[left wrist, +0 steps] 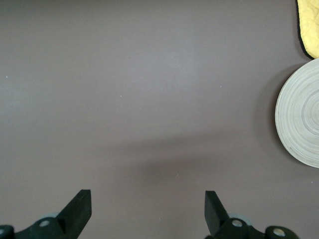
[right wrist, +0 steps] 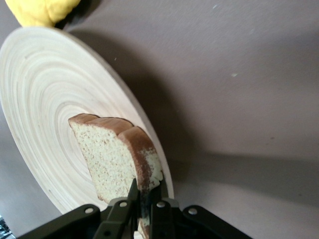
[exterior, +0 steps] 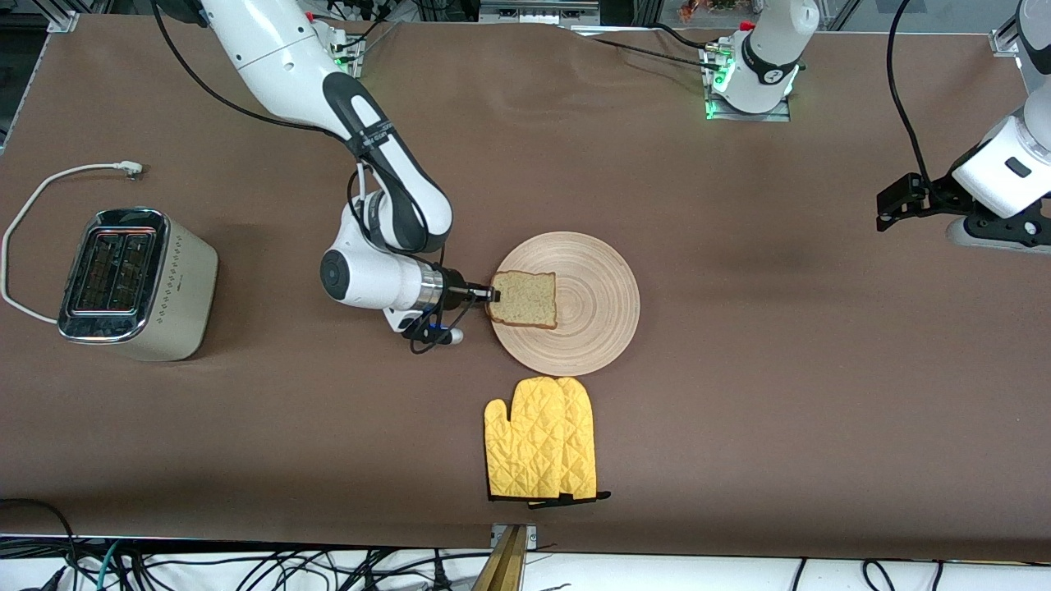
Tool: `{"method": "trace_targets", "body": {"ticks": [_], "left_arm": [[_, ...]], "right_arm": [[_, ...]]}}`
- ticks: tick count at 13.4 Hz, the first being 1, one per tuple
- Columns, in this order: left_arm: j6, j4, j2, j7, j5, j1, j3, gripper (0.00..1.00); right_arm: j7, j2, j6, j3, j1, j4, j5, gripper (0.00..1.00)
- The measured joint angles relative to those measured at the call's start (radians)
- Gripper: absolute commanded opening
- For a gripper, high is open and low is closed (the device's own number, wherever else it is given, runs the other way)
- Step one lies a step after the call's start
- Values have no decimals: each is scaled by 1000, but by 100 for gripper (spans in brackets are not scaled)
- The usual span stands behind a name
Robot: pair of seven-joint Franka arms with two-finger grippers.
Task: Move plate and put bread in toaster
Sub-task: 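Lift the bread slice and carry it to the toaster with the right gripper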
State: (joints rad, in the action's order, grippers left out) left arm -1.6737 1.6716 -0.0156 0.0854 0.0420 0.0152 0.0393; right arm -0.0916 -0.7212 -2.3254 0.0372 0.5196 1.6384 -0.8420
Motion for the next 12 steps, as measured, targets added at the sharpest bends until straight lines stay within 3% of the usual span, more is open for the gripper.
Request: {"method": "trace_targets", "body": {"ticks": [4, 7, 12], "left_arm": [[0, 0, 0, 0, 0, 0, 0, 100], [0, 0, 0, 0, 0, 0, 0, 100], [1, 0, -1, 0, 0, 0, 0, 100]], "right_arm": [[0, 0, -1, -6, 8, -25, 17, 0], [-1, 14, 71, -39, 5, -77, 114, 0], [-1, 51, 484, -261, -5, -259, 290, 0]]}}
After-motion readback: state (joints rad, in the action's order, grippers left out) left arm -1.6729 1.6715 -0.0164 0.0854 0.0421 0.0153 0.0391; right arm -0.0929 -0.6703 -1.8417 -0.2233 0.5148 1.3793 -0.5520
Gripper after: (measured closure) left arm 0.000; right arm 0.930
